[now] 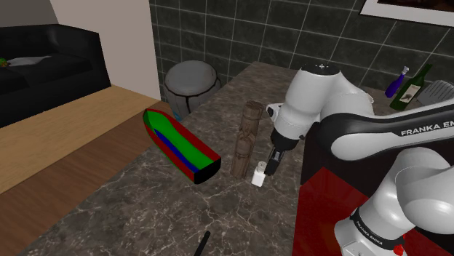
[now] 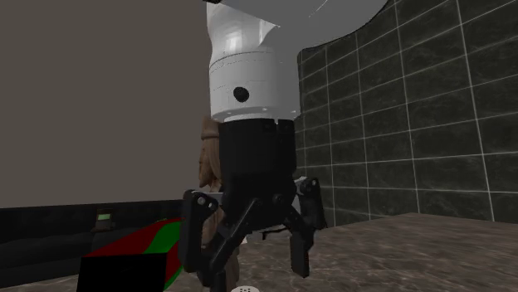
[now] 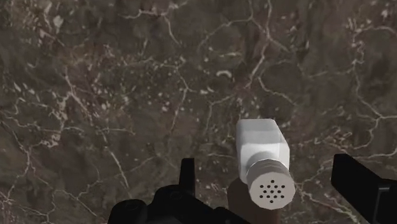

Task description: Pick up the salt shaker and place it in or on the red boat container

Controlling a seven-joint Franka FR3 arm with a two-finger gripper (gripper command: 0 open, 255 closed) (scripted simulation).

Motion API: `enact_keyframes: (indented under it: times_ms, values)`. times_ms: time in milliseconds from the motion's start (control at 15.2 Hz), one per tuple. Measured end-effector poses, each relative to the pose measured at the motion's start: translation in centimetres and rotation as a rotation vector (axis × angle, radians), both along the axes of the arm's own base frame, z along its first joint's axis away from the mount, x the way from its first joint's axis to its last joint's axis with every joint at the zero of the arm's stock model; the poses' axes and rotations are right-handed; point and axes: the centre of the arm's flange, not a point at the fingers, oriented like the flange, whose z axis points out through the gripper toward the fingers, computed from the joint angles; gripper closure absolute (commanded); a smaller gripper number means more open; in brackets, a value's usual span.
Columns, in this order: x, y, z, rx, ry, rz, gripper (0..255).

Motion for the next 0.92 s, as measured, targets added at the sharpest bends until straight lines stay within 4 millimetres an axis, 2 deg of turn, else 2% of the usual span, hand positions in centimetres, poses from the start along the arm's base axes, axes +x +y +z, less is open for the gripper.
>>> enact_keyframes:
  times_ms: [198, 594, 924]
  values:
    - [-0.2, 1.2, -1.3, 0.002, -0.010, 0.020, 0]
    - [0.2, 1.2, -4.3, 0.002, -0.011, 0.023, 0]
    - [0.2, 1.1, -4.7, 0.002, -0.012, 0.023, 0]
